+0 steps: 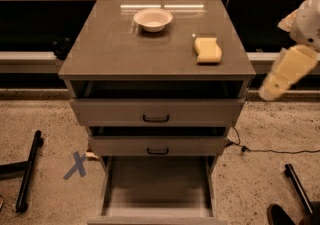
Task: Place sponge into bottom drawer
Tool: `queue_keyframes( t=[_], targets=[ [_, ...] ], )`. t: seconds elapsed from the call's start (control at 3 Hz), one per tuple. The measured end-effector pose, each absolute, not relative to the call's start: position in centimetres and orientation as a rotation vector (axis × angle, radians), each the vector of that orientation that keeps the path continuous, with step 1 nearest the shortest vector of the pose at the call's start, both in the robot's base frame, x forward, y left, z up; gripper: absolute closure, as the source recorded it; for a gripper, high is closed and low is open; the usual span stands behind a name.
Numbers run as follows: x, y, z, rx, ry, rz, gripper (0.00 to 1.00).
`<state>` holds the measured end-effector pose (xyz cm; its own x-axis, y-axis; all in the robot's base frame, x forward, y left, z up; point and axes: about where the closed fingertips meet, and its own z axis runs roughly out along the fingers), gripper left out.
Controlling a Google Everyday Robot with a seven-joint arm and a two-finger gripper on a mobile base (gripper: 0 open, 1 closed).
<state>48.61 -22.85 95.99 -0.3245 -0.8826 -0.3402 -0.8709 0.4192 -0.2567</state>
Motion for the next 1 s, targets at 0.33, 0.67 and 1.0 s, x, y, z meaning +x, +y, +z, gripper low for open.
queue_keyframes(
  t=[0.33, 0.67, 1.0],
  targets=[
    [55.3, -23.2, 94.6, -1.285, 2.212, 0.081, 0.0],
    [61.5, -22.1, 93.4, -1.174, 2.157, 0.164, 0.0],
    [67.7, -20.8, 90.9, -1.122, 2.134, 0.227, 0.0]
  ],
)
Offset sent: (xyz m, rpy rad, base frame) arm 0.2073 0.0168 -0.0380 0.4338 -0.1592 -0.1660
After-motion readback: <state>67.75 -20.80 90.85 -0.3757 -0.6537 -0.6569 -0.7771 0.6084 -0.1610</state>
